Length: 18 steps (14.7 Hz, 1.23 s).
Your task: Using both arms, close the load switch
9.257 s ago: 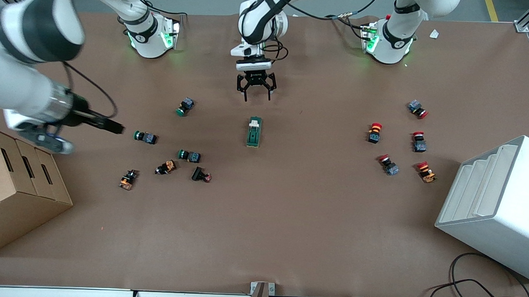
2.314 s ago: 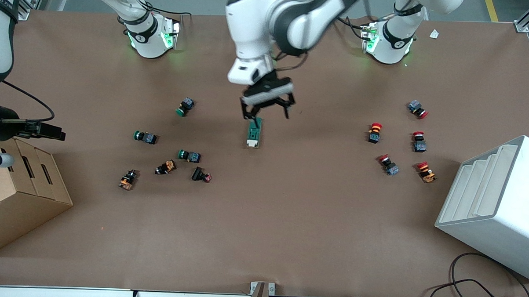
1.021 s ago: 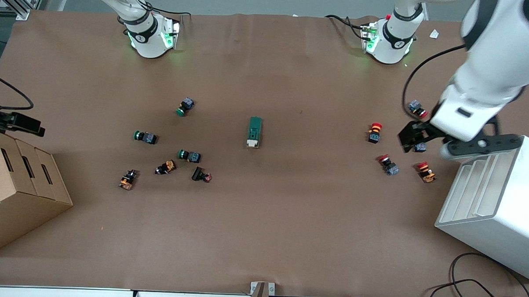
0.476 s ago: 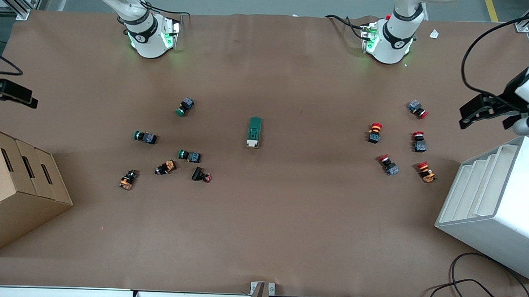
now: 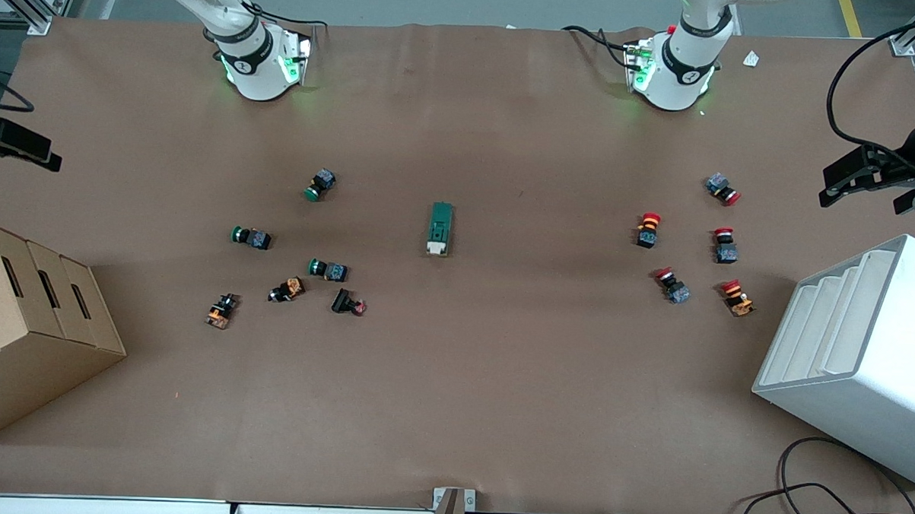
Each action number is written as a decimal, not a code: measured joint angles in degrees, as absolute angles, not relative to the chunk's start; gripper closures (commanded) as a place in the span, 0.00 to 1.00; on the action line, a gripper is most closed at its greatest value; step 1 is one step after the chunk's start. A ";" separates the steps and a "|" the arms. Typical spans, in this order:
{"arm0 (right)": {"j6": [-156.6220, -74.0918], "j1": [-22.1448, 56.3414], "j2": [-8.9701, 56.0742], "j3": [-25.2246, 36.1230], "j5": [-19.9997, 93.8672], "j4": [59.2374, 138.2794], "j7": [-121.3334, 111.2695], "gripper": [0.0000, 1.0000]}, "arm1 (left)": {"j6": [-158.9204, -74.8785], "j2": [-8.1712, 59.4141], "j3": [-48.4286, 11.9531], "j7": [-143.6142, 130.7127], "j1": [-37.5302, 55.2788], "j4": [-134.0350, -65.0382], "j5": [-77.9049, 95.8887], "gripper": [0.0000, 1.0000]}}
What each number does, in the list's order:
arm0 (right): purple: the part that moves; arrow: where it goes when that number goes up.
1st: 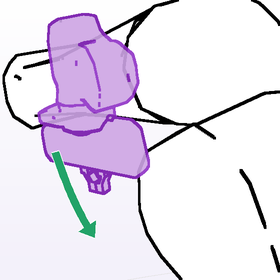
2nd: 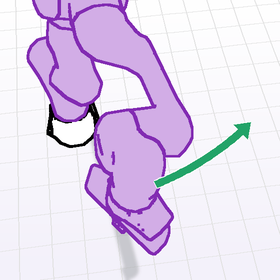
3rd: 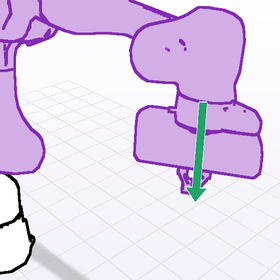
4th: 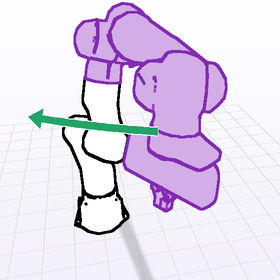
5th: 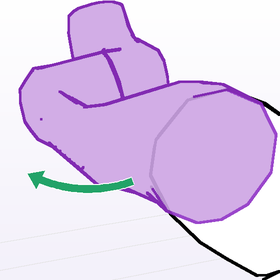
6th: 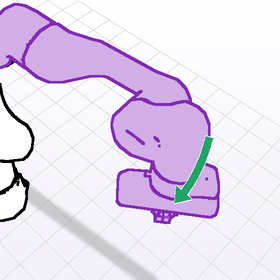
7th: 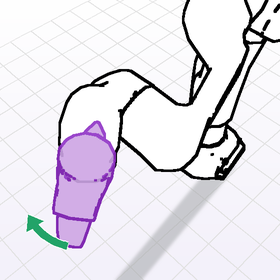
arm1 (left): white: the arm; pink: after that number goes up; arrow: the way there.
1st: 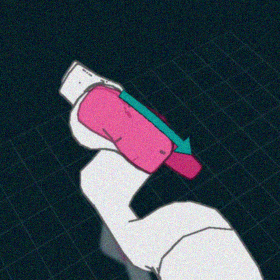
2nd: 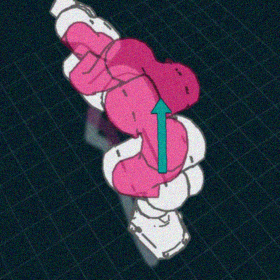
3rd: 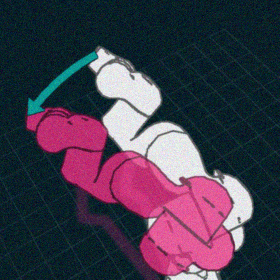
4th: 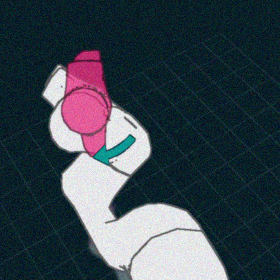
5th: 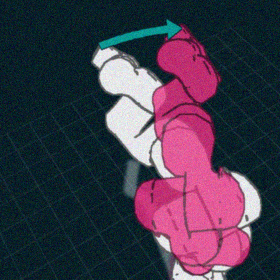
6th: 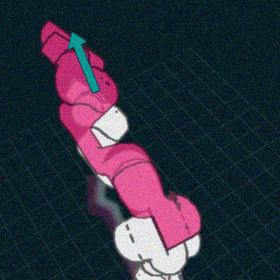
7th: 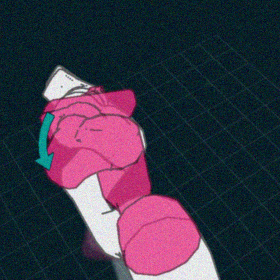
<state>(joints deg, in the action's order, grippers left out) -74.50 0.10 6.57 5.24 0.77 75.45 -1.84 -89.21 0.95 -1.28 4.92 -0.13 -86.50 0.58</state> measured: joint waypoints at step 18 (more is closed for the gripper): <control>-76.57 -0.78 0.41 2.49 0.77 82.30 -1.83 0.00 | -87.78 -5.73 -4.81 -0.51 0.10 -93.92 1.56 0.00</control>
<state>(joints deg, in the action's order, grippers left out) -76.57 -0.78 0.41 2.49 0.77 82.30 -1.83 -87.78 -5.73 -4.81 -0.51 0.10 -93.92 1.56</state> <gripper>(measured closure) 0.000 0.000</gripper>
